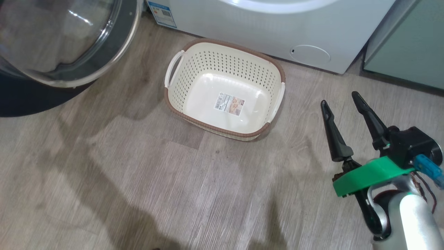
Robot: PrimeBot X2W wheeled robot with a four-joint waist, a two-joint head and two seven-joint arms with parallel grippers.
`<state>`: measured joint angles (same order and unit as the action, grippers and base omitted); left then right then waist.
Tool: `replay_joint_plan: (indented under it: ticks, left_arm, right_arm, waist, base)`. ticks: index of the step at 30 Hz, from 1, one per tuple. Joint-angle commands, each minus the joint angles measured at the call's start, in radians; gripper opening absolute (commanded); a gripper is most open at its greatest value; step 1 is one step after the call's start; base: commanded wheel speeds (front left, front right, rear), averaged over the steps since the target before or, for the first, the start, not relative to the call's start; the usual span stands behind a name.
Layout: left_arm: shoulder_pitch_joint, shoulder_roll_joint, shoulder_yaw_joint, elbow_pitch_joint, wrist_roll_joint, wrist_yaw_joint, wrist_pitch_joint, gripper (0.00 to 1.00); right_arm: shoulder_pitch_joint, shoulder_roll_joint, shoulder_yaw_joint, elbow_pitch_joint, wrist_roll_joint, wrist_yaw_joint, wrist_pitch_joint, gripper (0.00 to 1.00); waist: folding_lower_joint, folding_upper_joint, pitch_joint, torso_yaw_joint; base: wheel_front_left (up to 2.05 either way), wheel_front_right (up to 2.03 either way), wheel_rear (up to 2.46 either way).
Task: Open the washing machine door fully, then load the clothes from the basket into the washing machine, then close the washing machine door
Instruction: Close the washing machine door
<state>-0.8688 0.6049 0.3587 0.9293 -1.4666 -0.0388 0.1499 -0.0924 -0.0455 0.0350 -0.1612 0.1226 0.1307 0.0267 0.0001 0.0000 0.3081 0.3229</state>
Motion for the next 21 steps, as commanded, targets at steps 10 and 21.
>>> replay_joint_plan:
  ticks: [10,21]
  left_arm:
    - [-0.051,0.083,-0.03,0.015,0.004,-0.061,0.141,0.0]
    - [-0.012,0.074,-0.04,-0.067,-0.084,-0.087,0.409,0.0]
  right_arm:
    - [-0.04,-0.005,0.017,-0.052,-0.017,0.0,0.01,1.0]
    - [-0.026,-0.005,0.008,-0.038,-0.006,0.0,-0.002,1.0]
  waist:
    - [-0.0001,0.0,0.025,-0.007]
    - [-0.0001,0.0,-0.008,0.004]
  base:
    - [0.0,0.0,0.0]
    - [0.0,0.0,0.0]
